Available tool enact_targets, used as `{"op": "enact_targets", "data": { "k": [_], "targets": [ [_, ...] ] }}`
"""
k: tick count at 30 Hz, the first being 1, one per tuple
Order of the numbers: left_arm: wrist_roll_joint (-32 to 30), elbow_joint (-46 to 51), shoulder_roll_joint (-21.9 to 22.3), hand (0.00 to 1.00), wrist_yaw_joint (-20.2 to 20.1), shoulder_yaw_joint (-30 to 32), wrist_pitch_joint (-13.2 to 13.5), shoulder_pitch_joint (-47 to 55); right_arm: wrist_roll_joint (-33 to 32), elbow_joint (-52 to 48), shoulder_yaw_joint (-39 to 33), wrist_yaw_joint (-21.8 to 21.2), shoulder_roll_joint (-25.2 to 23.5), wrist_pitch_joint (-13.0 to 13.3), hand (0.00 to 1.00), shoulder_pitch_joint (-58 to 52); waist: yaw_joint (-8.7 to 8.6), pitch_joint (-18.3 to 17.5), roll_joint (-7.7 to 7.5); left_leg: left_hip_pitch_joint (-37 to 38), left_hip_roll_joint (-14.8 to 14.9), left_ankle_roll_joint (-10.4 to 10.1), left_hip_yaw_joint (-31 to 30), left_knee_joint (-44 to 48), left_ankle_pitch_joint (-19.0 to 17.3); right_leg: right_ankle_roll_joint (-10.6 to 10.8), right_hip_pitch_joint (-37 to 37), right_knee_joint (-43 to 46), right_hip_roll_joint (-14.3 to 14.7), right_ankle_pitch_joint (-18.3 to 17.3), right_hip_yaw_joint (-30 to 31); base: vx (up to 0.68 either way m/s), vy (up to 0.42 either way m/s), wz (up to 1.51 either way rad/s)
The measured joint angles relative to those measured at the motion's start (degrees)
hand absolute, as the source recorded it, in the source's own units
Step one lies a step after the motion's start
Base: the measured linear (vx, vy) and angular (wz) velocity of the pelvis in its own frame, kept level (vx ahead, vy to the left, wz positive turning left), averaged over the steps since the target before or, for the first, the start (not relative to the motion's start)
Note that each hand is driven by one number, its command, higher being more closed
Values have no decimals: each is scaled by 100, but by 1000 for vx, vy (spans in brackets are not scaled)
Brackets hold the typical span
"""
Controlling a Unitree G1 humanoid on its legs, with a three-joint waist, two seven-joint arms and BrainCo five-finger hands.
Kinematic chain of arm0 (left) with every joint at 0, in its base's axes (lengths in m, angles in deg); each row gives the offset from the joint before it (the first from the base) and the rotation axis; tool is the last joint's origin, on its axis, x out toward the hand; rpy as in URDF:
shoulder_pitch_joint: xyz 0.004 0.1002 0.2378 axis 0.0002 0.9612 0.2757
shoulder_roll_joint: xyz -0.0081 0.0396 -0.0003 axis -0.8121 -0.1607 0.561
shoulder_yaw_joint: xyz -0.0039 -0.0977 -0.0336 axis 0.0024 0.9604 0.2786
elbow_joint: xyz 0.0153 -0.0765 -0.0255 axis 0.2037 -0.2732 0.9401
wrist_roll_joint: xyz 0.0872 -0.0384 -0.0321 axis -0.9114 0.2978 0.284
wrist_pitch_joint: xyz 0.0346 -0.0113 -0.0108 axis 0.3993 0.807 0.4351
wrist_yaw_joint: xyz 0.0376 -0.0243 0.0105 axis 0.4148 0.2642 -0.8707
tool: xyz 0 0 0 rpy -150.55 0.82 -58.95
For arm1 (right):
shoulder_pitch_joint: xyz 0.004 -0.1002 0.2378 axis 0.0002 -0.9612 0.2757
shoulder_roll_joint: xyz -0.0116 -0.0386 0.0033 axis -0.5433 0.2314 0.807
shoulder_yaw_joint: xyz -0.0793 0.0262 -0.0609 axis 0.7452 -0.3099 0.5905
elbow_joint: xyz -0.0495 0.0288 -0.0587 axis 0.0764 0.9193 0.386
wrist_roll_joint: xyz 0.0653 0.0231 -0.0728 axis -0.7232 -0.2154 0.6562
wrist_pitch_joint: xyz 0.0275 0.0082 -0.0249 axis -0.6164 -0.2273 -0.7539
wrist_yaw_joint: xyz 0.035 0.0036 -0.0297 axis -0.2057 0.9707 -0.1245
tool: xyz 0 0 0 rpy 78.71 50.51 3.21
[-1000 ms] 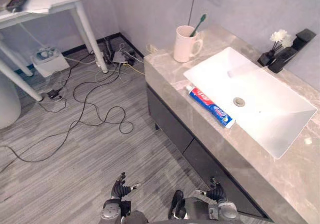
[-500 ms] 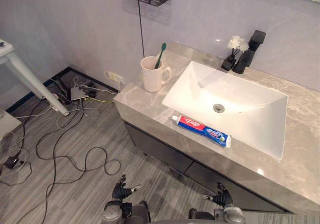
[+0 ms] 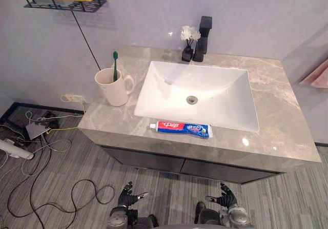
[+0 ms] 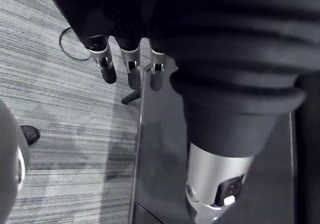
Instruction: Organize washtable
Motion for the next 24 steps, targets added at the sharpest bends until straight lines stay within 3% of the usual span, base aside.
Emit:
{"op": "enact_targets", "data": {
  "k": [2, 4, 6, 8, 9, 11, 12, 16, 24],
  "targets": [
    [2, 11, 1, 0, -3, 60, -3, 29, -33, -22, 4, 2, -55, 6, 0, -10, 46, 24, 20, -24, 332, -280, 74, 413, -173, -132, 149, -182, 211, -51, 10, -44, -119, -16],
    [31, 123, 50, 0, -5, 242, -9, 122, -94, -83, 1, 19, -118, 8, 0, -59, 192, 36, 19, -176, 617, -385, 202, 1253, -222, -162, 316, -267, 332, -95, 150, -48, -95, -59],
    [30, 245, 82, 0, 0, 279, 1, 221, -119, -225, -4, 24, -129, 11, 0, -92, 187, 35, 18, -437, 810, -417, 162, 2028, -35, -250, 398, -324, 395, -57, 327, -21, -90, -61],
    [34, 244, 126, 0, -7, 275, 4, 223, -120, -261, -45, 27, -147, 13, 0, -63, 181, 44, -11, -621, 744, -224, 28, 1969, -161, -268, 362, -402, 365, -45, 576, 17, -27, -54],
    [48, 241, 188, 0, -4, 276, 1, 237, -120, -255, -157, 43, -77, 4, 0, -66, 182, 44, 77, -547, 547, -157, -182, 1256, -201, -273, 323, -466, 367, -39, 735, 41, 63, -55],
    [69, 211, 240, 0, -3, 282, 1, 268, -121, -224, -219, 109, -15, -8, 0, -68, 224, 51, 212, -271, 318, -212, -642, 158, 16, -201, 226, -474, 441, 16, 882, 20, 131, -59],
    [142, 190, 235, 0, 13, 320, 1, 225, -120, -222, -286, 116, -43, -17, 0, -112, 227, 16, 200, -136, 221, -211, -627, 3, -4, -147, 302, -584, 433, 55, 885, 13, 86, -41],
    [153, 130, 176, 0, 12, 337, -1, 189, -119, -228, -283, 110, -154, -18, 0, -239, 191, -5, 40, 231, 129, -224, -383, -311, 0, -43, 460, -651, 325, 233, 968, 134, 78, -21],
    [150, -255, 218, 0, 5, 306, -21, 20, -120, 111, -424, 115, -68, -6, 0, -201, 160, -198, 192, 596, 35, -161, -502, -561, 125, -31, 870, -994, 332, 210, 847, 169, 23, -5]
  ]
}}
